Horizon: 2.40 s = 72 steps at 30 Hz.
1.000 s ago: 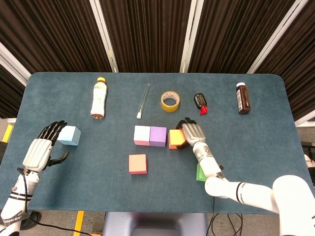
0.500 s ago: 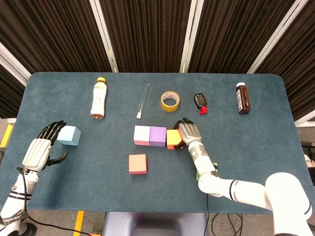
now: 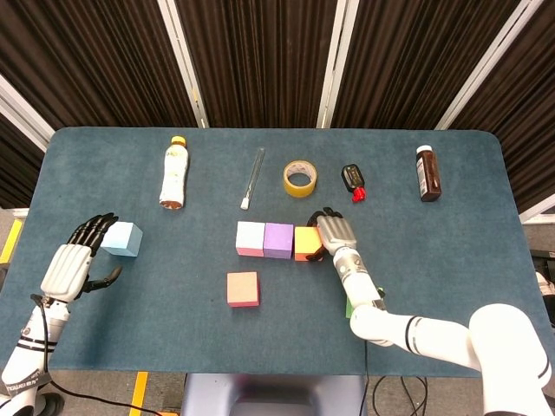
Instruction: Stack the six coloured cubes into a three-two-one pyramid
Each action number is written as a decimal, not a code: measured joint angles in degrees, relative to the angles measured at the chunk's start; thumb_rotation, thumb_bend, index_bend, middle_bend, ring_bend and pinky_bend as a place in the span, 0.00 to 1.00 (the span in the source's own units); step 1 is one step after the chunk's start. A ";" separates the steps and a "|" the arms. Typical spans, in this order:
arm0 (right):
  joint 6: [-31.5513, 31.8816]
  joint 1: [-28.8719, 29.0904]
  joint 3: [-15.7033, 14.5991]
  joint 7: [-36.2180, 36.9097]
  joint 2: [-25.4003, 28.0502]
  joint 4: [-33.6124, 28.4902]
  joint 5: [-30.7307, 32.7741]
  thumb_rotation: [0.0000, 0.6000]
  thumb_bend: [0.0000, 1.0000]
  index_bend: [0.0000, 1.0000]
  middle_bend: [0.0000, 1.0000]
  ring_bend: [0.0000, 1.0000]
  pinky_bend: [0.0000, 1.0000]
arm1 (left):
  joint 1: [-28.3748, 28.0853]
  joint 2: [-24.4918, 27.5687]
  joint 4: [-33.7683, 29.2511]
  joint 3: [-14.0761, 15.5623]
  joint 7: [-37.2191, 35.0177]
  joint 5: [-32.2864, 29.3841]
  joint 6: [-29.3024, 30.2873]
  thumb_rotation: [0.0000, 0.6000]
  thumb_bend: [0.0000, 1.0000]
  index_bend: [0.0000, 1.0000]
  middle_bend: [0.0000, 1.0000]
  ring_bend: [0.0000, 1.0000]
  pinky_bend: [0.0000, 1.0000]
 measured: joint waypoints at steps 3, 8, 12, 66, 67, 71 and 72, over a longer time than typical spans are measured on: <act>-0.13 0.23 0.11 -0.07 -0.21 0.25 0.26 1.00 0.24 0.53 0.28 0.15 0.22 | 0.00 -0.01 -0.02 -0.01 0.00 -0.07 -0.03 1.00 0.33 0.03 0.03 0.00 0.11; -0.37 0.58 0.19 -0.28 -0.68 1.05 0.70 1.00 0.24 0.53 0.28 0.15 0.22 | 0.04 0.03 0.05 0.05 -0.02 -0.17 -0.10 1.00 0.33 0.03 0.03 0.00 0.11; -0.57 0.86 0.22 -0.44 -1.15 1.75 1.01 1.00 0.24 0.53 0.28 0.15 0.22 | 0.09 -0.02 0.18 0.06 -0.24 -0.26 -0.11 1.00 0.33 0.03 0.03 0.00 0.11; 0.30 2.04 1.50 0.33 -3.15 1.94 -1.20 1.00 0.24 0.12 0.25 0.12 0.19 | 0.14 -0.56 1.88 0.28 -1.58 -0.31 -0.37 1.00 0.33 0.03 0.03 0.00 0.11; 0.29 2.05 1.48 0.28 -3.20 1.99 -1.20 1.00 0.24 0.12 0.25 0.12 0.19 | 0.13 -0.60 1.94 0.28 -1.60 -0.31 -0.40 1.00 0.33 0.03 0.03 0.00 0.11; 0.19 2.00 1.10 0.01 -3.33 2.04 -1.24 1.00 0.24 0.12 0.25 0.12 0.19 | 0.01 -0.79 2.19 0.39 -1.64 -0.26 -0.68 1.00 0.34 0.03 0.03 0.00 0.11; 0.21 1.91 0.95 -0.04 -3.27 1.93 -1.38 1.00 0.24 0.12 0.25 0.12 0.19 | 0.00 -0.81 2.18 0.41 -1.62 -0.23 -0.70 1.00 0.34 0.03 0.03 0.00 0.11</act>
